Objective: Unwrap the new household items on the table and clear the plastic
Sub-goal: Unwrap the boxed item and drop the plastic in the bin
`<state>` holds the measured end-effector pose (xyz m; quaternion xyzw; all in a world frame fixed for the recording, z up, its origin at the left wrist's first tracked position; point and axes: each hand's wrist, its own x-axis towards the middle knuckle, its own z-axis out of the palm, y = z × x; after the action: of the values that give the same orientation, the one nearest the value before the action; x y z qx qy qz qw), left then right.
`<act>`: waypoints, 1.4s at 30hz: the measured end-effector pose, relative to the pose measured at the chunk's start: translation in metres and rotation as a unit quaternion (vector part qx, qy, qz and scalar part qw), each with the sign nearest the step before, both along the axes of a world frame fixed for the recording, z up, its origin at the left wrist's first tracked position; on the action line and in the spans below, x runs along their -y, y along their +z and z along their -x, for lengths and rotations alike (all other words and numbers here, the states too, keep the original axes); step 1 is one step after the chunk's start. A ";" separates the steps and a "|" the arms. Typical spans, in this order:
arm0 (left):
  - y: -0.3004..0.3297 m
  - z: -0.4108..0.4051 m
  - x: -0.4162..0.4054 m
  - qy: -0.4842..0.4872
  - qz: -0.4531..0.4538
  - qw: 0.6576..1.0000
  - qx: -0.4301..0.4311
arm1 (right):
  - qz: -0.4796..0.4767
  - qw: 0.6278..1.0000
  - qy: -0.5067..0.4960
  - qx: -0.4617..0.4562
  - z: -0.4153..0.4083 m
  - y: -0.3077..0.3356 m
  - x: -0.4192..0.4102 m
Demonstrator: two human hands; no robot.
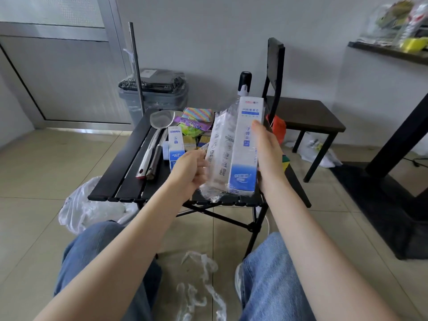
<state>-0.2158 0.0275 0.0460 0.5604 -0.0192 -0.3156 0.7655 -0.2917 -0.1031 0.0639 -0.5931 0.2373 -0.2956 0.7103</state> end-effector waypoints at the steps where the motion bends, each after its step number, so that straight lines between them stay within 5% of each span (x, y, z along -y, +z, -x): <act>1: 0.000 -0.004 -0.004 -0.010 -0.003 1.000 0.009 | -0.022 1.000 0.022 -0.004 0.002 0.002 0.003; 7: -0.011 -0.010 -0.014 -0.021 -0.223 0.931 0.287 | -0.057 0.992 0.106 -0.029 0.006 -0.011 0.006; 16: -0.030 -0.014 -0.008 0.099 -0.230 0.882 0.400 | -0.096 0.986 0.137 0.006 0.011 -0.018 0.012; 19: -0.028 -0.019 -0.004 0.095 -0.251 0.875 0.403 | -0.111 0.984 0.137 0.009 0.012 -0.024 0.014; 26: -0.031 -0.027 0.010 0.070 -0.219 0.920 0.317 | -0.174 0.974 0.132 0.065 0.015 -0.037 0.016; 32: -0.022 -0.034 0.017 0.083 -0.233 0.889 0.386 | -0.200 0.972 0.111 0.054 0.014 -0.040 0.021; 36: -0.007 -0.030 0.022 0.016 -0.144 0.934 0.327 | -0.219 0.971 0.087 0.037 0.011 -0.041 0.025; 42: 0.009 -0.024 0.020 -0.031 -0.107 0.956 0.272 | -0.232 0.970 0.072 0.021 0.006 -0.038 0.024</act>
<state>-0.1914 0.0078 0.0550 0.7029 -0.2100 -0.1751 0.6566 -0.2977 -0.1276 0.0256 -0.4216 0.2412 -0.1929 0.8525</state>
